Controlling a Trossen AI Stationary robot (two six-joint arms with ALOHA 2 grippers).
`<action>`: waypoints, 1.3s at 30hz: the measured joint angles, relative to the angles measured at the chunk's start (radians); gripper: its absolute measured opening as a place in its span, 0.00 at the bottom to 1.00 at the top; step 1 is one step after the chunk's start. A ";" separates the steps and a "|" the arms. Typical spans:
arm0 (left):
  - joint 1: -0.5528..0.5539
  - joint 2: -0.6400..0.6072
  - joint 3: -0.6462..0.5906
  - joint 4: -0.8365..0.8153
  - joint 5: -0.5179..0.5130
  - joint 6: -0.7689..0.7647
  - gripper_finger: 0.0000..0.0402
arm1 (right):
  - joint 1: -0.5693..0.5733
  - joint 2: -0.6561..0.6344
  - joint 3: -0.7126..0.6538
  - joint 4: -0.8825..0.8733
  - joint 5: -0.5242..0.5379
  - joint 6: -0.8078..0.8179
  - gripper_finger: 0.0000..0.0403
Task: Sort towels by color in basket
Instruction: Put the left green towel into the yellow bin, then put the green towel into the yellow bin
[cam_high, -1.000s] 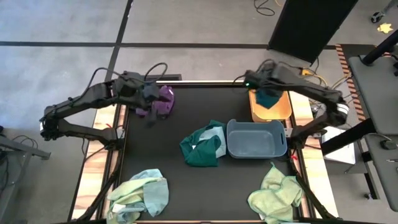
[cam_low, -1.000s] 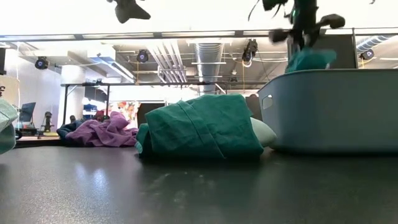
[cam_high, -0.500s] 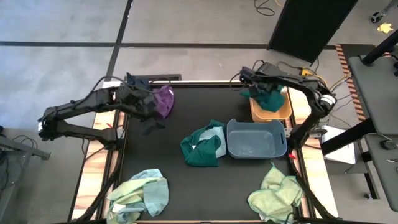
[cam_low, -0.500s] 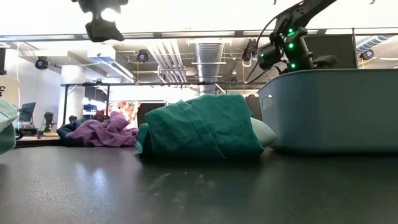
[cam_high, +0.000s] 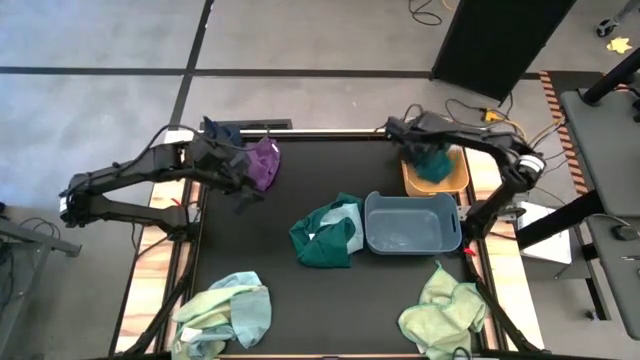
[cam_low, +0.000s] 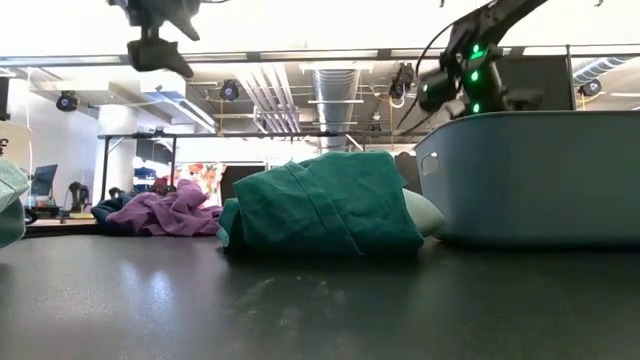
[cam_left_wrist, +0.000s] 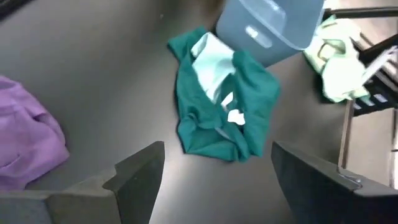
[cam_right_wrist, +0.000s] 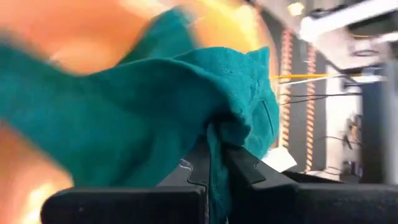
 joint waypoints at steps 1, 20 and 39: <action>0.000 0.000 -0.011 0.000 0.000 -0.006 0.70 | 0.007 0.015 -0.021 0.019 -0.028 -0.011 0.03; -0.008 0.005 -0.108 -0.016 0.030 -0.191 0.70 | -0.066 0.060 -0.004 0.055 -0.265 -0.262 0.51; -0.376 0.029 -0.147 0.228 -0.225 -0.208 0.70 | 0.614 -0.258 0.066 0.367 -0.399 -0.182 0.72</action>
